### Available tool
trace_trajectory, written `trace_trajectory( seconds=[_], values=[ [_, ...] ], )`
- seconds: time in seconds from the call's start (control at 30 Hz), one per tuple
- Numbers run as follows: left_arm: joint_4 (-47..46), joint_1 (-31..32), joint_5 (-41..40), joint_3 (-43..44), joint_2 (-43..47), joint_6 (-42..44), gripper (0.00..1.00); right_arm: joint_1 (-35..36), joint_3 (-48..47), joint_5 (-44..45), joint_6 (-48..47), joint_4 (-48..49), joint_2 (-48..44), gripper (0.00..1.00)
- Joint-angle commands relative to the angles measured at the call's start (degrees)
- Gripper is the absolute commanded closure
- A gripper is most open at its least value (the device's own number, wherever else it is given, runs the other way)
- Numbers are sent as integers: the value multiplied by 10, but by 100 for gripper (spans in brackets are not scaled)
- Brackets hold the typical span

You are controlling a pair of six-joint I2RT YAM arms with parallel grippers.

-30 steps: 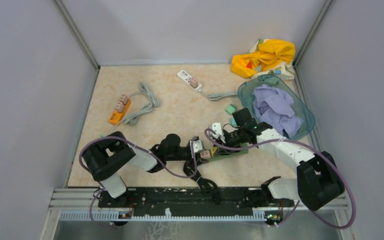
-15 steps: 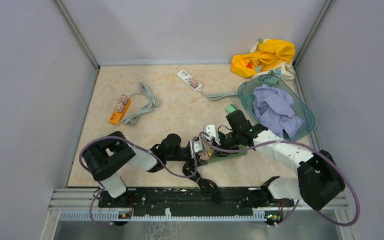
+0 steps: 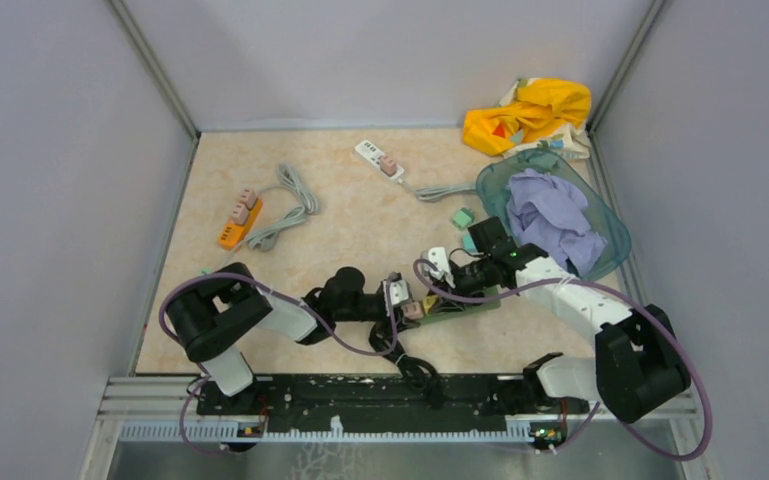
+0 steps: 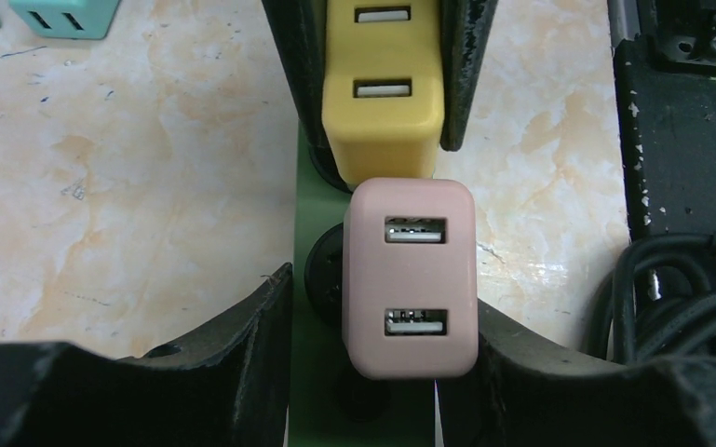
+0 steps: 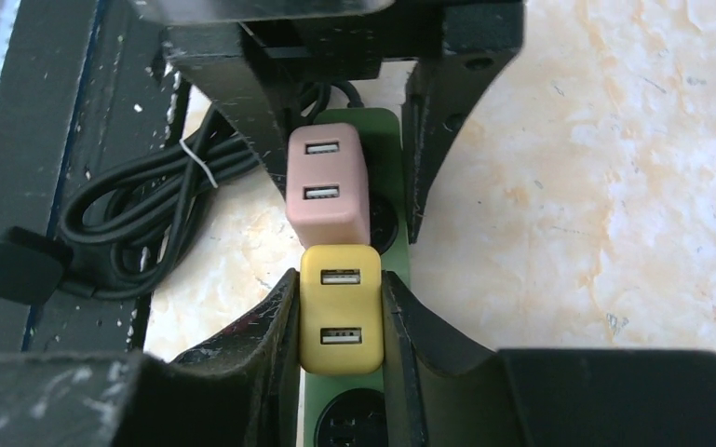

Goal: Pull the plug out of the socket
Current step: Remove the plug from the socket.

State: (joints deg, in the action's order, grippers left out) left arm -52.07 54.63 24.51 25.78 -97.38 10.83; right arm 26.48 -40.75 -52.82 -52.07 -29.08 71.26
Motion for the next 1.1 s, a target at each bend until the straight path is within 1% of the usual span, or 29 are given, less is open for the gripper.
trace_trajectory(
  seconds=[0.0, 0.07, 0.13, 0.27, 0.33, 0.43, 0.5, 0.6, 0.67, 0.77, 0.83, 0.93, 1.0, 1.07],
  values=[
    [79, 0, -8, -15, -10, -4, 99, 15, -20, -106, -121, -52, -29, 100],
    [82, 0, -6, -7, -12, -5, 99, 44, -15, -89, -93, -25, -25, 100],
    [88, 0, -6, 1, -16, -5, 99, 65, -16, -64, -36, 19, -17, 100],
    [95, 1, -6, 7, -22, -5, 99, 73, -17, -8, 93, 122, -8, 100],
    [97, 1, -6, 9, -25, -6, 99, 72, -19, 36, 147, 152, -6, 100],
    [102, 0, -7, 10, -27, -7, 99, 56, -20, 74, 146, 157, -7, 100],
    [107, 0, -8, 10, -24, -6, 99, 21, -24, 67, 133, 142, -10, 100],
    [111, 0, -12, 7, -19, -2, 99, -16, -23, 34, 80, 101, -23, 100],
    [113, 0, -14, 6, -17, 0, 99, -18, -9, 8, 24, 70, -35, 100],
    [117, 0, -15, 9, -17, 2, 99, -16, 1, -84, -87, -10, -35, 100],
    [122, 0, -15, 12, -17, 2, 99, -1, 1, -100, -113, -28, -29, 100],
    [126, 0, -14, 18, -20, 1, 99, 34, 1, -91, -99, -10, -25, 100],
    [131, -1, -13, 22, -23, 1, 99, 57, 2, -69, -41, 35, -21, 100],
    [136, 0, -13, 27, -27, 1, 99, 65, 2, -46, 49, 94, -15, 100]
  ],
)
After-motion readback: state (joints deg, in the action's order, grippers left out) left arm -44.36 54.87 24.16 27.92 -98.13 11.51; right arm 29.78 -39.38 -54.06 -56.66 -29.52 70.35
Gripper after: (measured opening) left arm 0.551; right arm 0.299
